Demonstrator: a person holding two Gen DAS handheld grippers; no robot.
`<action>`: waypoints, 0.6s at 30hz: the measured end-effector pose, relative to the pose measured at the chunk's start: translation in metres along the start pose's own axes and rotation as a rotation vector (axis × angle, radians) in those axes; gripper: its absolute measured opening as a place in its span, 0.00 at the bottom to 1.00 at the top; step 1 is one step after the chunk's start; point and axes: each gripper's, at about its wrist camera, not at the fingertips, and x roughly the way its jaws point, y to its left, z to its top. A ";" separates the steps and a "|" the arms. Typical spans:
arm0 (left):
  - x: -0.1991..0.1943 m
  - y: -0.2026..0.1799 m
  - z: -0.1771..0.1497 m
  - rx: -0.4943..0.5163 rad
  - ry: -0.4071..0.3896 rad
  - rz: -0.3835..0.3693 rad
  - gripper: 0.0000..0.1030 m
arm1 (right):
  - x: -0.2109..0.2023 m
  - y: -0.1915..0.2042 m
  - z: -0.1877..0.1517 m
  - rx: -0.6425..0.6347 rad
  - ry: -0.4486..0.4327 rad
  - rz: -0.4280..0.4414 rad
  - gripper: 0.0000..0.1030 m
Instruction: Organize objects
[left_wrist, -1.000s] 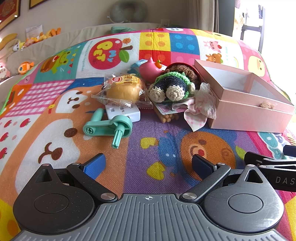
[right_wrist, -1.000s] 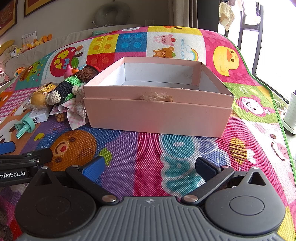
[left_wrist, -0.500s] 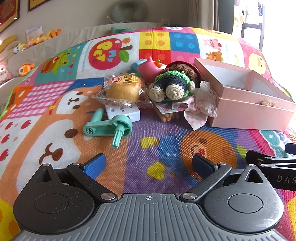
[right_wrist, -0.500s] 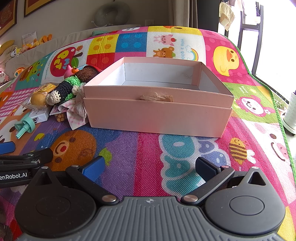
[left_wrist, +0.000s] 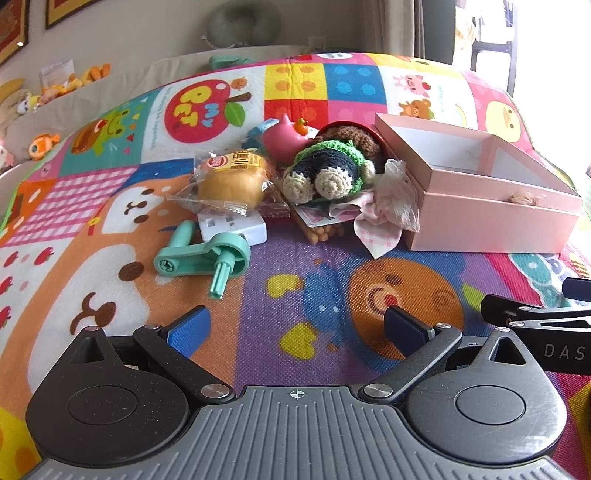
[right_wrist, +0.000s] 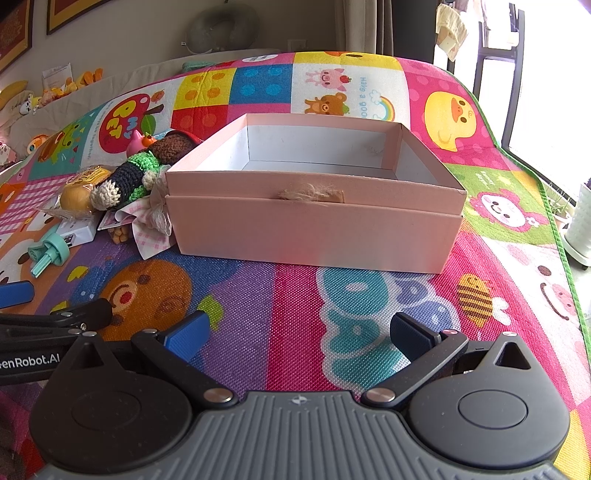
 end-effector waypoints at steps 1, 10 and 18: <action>0.000 0.000 0.000 0.000 0.000 -0.001 0.99 | 0.000 0.001 0.000 -0.001 0.000 -0.002 1.00; -0.006 0.011 0.000 -0.041 -0.014 -0.047 0.98 | -0.016 -0.014 -0.006 -0.032 0.070 0.054 1.00; -0.048 0.032 0.012 0.007 -0.128 -0.028 0.98 | -0.028 -0.019 -0.018 -0.044 0.057 0.064 1.00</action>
